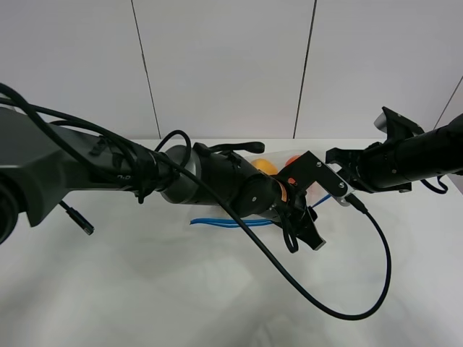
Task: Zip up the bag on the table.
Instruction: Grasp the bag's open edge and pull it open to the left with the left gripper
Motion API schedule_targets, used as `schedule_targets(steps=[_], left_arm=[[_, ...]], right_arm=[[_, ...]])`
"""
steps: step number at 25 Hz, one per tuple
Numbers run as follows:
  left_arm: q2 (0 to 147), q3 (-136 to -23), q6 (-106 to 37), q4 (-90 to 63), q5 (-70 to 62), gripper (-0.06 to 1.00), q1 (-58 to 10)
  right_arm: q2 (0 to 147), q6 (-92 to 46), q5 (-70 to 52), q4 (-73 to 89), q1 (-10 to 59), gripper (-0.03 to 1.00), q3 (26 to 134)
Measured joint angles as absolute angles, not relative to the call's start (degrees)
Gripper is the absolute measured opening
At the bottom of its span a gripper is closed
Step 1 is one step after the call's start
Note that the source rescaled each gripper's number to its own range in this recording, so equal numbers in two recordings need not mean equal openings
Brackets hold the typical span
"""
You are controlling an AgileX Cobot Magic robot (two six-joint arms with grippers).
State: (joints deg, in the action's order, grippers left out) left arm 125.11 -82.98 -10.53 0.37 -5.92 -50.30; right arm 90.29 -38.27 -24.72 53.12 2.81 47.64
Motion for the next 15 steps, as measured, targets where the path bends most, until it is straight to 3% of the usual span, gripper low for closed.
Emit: schedule_targets(steps=[15], left_arm=[[125.42,-82.98,-10.53,0.37,-4.76,0.0,-50.3]], right_arm=[[90.29,-38.27,-24.61,53.12,2.81,0.0,47.64]])
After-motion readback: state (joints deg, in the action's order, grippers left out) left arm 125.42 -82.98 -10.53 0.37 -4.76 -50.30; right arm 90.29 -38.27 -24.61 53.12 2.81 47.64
